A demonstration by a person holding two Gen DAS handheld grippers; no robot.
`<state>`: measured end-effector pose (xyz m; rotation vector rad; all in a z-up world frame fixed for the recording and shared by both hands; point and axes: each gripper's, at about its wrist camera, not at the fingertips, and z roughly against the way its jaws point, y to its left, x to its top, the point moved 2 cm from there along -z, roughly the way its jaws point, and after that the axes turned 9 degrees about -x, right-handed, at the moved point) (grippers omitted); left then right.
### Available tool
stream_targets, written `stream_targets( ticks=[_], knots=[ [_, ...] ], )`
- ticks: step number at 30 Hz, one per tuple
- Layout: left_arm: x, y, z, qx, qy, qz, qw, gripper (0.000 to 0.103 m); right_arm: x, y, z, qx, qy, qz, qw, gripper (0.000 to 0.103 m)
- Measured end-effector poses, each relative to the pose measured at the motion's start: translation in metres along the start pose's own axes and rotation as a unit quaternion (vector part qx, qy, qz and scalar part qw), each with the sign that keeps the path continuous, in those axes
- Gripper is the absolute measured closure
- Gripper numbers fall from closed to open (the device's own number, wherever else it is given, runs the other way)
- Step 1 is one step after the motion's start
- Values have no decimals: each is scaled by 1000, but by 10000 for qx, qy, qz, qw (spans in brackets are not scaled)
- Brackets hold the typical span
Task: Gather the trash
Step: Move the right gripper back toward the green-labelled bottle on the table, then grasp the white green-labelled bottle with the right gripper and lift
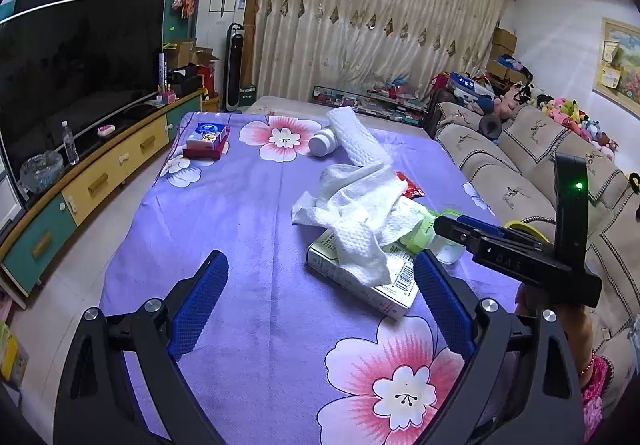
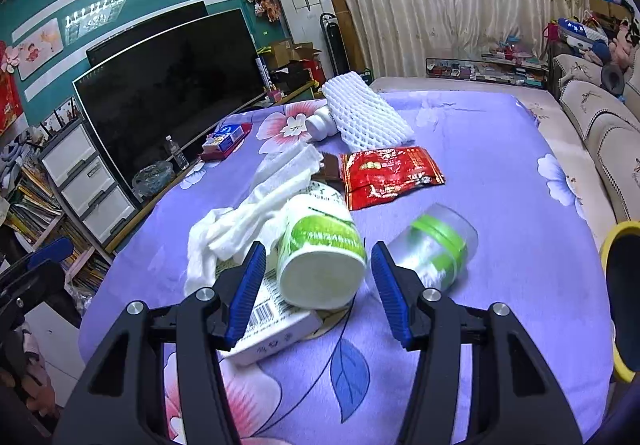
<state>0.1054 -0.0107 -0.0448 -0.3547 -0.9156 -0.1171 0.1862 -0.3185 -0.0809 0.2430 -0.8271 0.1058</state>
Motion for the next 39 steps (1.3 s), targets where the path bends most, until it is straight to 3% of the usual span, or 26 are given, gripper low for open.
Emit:
stream_targets(
  ticks=[14, 20, 33, 39],
  knots=[
    [-6, 3, -17, -60, 146, 110, 9998, 11, 4, 0, -20, 106, 273, -46, 9996, 49],
    [-7, 3, -19, -81, 156, 133, 9998, 11, -4, 0, -20, 300, 405, -162, 9986, 49],
    [-10, 0, -25, -112, 248, 160, 9995, 11, -19, 2, -39, 308, 771, -361, 9959, 45],
    [-12, -2, -29, -138, 297, 149, 9994, 11, -17, -2, -38, 473, 726, -603, 9944, 45]
  ],
)
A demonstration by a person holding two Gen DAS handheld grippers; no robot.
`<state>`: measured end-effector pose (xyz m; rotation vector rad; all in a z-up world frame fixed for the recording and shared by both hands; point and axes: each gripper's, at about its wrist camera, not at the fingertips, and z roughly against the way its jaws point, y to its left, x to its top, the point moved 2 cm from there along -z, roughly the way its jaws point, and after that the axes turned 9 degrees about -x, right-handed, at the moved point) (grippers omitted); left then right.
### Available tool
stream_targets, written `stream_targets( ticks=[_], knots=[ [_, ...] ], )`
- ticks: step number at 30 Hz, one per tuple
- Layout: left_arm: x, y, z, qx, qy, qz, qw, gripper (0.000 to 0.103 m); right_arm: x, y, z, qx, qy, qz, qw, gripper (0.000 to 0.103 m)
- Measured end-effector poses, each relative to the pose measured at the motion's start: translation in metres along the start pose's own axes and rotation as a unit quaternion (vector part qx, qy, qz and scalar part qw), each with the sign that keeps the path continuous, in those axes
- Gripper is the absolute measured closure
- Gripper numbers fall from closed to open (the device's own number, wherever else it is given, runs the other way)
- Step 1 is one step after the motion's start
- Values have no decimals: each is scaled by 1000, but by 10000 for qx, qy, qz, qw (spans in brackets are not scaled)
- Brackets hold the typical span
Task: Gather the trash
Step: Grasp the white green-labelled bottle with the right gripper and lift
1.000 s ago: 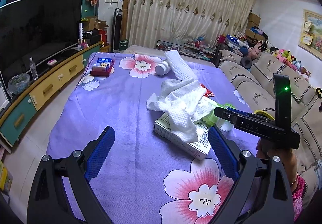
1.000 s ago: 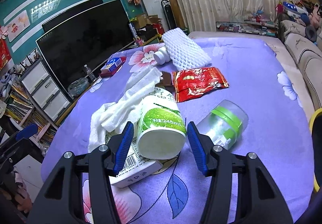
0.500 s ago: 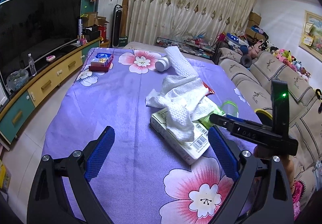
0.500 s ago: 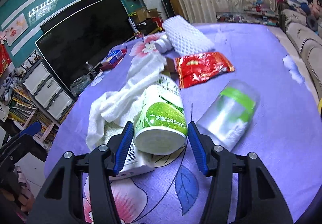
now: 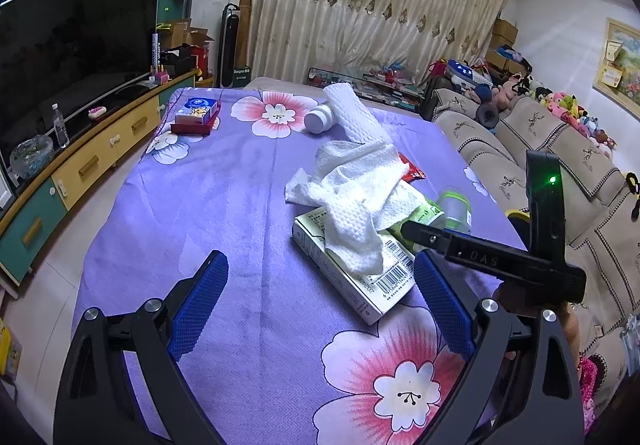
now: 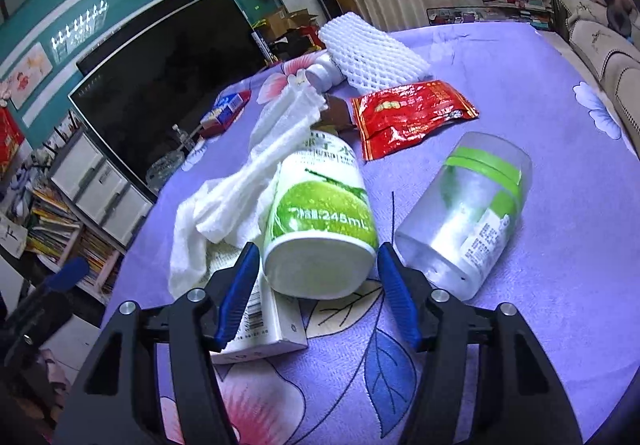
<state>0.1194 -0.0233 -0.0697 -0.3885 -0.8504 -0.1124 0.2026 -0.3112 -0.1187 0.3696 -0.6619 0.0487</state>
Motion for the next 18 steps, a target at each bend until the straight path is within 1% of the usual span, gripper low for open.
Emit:
stream_targets(
  ticks=[4, 5, 7, 9, 12, 18],
  knots=[
    [0, 0, 0, 2, 4, 3, 10000, 11, 1, -2, 1, -12, -60, -72, 10000, 45],
    [-1, 1, -1, 3, 15, 8, 10000, 11, 1, -2, 0, -48, -51, -27, 10000, 51],
    [-1, 1, -2, 0, 29, 8, 10000, 11, -1, 1, 0, -77, -14, 52, 10000, 51],
    [-2, 1, -2, -3, 25, 10, 10000, 11, -2, 1, 6, -78, -81, 77, 9999, 51],
    [-2, 1, -4, -5, 14, 9, 10000, 11, -2, -1, 27, -57, -305, 71, 9995, 52],
    [-3, 0, -10, -33, 59, 3, 10000, 11, -1, -6, 77, -245, -875, 148, 9958, 52]
  ],
)
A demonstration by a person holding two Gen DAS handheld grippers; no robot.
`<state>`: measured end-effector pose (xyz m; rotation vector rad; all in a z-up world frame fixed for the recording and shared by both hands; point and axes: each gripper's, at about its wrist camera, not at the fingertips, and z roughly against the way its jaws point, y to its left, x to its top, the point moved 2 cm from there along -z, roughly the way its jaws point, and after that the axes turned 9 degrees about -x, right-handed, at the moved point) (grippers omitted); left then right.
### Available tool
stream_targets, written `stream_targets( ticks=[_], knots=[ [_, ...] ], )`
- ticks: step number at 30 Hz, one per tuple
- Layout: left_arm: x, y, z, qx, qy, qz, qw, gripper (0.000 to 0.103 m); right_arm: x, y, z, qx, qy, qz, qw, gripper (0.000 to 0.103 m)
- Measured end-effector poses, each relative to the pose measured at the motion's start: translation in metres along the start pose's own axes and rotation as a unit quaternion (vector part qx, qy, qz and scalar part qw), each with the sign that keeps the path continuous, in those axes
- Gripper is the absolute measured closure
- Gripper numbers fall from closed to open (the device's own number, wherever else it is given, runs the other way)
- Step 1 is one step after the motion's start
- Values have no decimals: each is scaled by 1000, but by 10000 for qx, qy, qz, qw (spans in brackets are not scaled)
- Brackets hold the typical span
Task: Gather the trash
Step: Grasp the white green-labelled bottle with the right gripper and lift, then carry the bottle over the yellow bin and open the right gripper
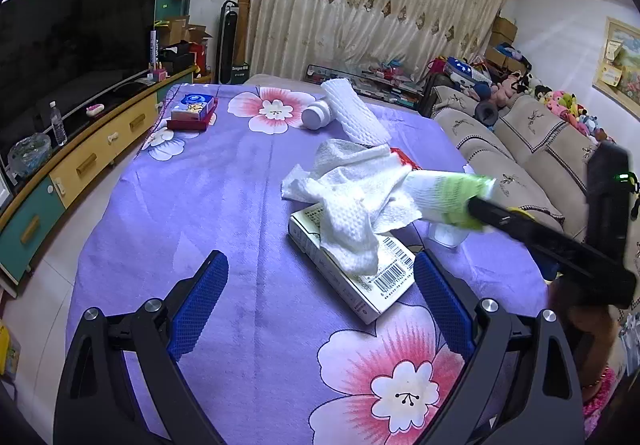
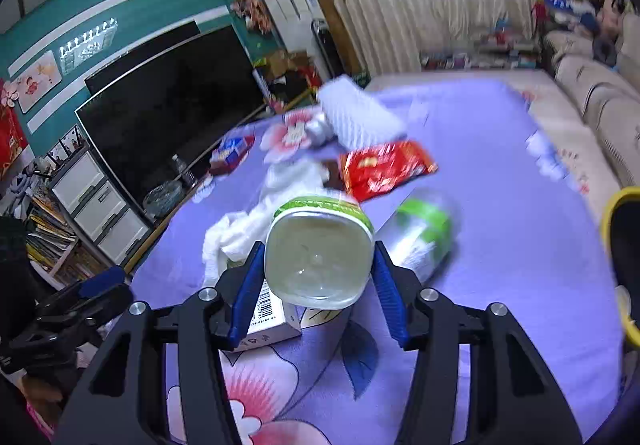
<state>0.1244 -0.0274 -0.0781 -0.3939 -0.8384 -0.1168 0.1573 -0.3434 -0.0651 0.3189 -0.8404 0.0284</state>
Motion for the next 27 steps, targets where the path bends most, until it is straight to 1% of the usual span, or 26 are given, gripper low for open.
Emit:
stream_targets(
  ticks=[4, 14, 18, 20, 27],
  knots=[
    [1, -5, 1, -28, -26, -48, 10000, 11, 1, 0, 26, -68, -247, 125, 9996, 52],
    [-1, -14, 8, -64, -72, -154, 9998, 11, -2, -1, 70, -179, -481, 381, 9980, 53],
    [-2, -18, 7, -81, -37, -191, 9998, 11, -4, 0, 73, -210, -495, 446, 9976, 53],
    [-2, -20, 6, -92, -24, -218, 9997, 11, -3, 0, 73, -312, -546, 451, 9970, 53],
    [-2, -21, 4, -97, -2, -244, 9997, 11, 2, 4, 63, -356, -677, 433, 9961, 53]
  ],
)
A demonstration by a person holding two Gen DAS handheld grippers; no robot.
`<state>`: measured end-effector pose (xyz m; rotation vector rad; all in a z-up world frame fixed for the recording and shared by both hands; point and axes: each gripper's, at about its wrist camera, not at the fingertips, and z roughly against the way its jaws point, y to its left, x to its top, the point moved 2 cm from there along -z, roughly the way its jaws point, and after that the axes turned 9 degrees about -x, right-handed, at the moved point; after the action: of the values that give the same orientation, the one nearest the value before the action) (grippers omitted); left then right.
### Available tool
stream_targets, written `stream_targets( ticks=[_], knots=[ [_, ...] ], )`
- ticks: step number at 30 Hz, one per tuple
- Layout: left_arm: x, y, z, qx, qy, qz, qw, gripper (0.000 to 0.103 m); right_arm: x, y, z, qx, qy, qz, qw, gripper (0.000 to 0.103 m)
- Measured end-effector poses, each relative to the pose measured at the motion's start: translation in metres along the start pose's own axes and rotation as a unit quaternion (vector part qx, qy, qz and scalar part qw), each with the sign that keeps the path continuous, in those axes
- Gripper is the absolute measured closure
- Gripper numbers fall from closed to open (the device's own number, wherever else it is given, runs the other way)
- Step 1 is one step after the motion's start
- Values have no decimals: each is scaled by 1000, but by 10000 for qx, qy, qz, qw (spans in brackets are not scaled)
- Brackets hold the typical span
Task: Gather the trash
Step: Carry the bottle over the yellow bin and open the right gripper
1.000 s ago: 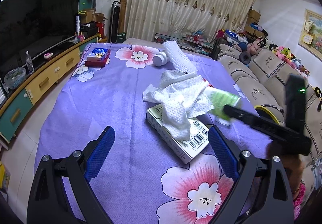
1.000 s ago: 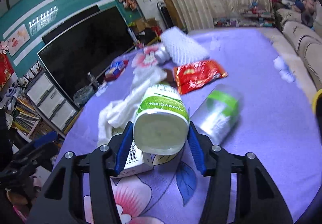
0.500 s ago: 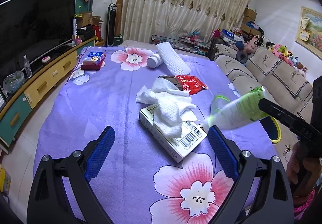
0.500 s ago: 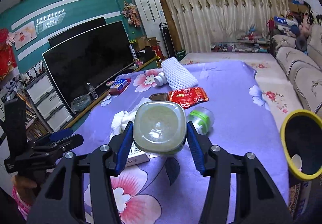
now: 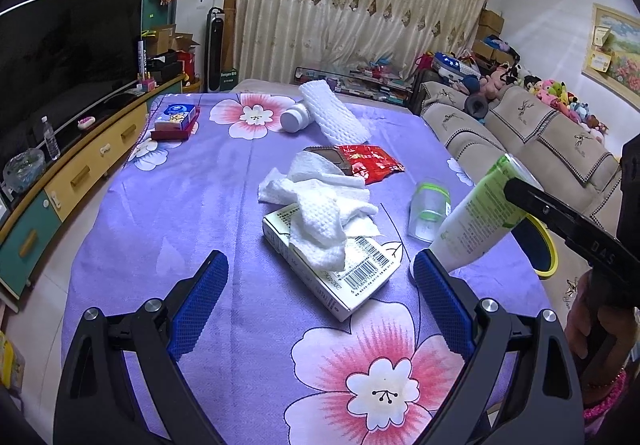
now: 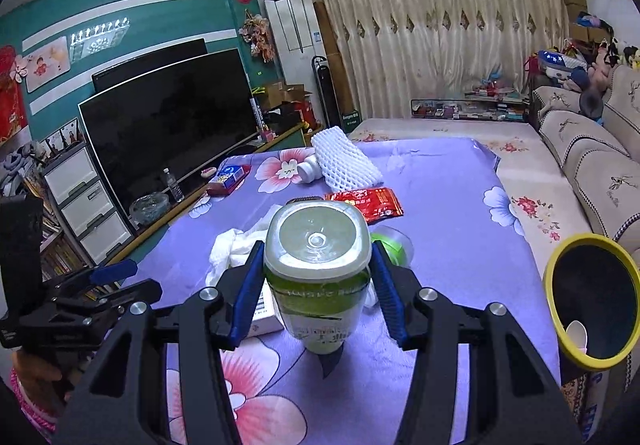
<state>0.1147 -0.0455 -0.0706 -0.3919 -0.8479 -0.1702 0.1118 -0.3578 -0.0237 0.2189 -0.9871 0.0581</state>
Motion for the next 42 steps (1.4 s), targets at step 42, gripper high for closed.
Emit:
stream_targets(
  ticks=[42],
  knots=[
    [16, -47, -61, -122, 492, -394, 9979, 11, -1, -288, 7, -2804, -12, -1652, 9456, 54]
  ],
)
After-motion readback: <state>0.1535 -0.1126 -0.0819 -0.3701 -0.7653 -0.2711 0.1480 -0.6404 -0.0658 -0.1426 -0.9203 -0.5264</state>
